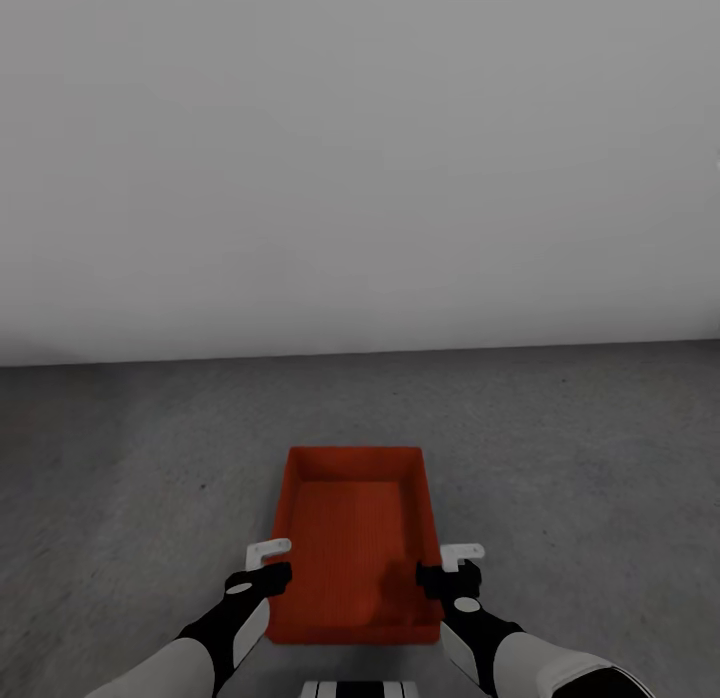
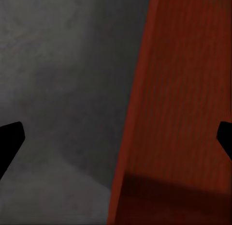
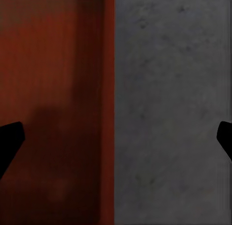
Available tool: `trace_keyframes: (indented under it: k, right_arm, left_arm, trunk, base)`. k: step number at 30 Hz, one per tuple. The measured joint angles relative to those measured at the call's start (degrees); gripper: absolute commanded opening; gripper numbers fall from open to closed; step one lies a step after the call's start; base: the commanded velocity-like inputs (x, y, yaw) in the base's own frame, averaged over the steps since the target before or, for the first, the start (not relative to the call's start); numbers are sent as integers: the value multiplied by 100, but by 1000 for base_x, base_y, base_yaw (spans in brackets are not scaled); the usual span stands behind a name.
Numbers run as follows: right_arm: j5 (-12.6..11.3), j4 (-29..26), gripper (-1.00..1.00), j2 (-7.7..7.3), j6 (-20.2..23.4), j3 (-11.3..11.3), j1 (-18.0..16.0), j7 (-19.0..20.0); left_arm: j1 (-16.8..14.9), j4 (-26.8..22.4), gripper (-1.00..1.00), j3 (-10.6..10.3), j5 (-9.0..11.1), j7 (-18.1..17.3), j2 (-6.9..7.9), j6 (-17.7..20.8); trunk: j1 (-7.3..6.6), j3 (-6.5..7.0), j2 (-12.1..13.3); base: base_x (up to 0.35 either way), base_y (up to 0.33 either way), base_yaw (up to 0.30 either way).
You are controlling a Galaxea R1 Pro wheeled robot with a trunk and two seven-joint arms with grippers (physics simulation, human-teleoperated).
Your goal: Move the two storage containers from the living room to the garage. In the garage, place one container on the floor and stack the other container on top of it (either order is fine).
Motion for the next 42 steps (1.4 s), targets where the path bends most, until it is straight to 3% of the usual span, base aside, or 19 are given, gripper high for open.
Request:
trace_keyframes:
  k: [42]
  right_arm:
    - [0,0,100,0,-5,0,0,0]
  left_arm:
    - [2,-10,100,3,0,-1,0,-44]
  trunk:
    - [-923,754,1685]
  base:
    - [0,0,0]
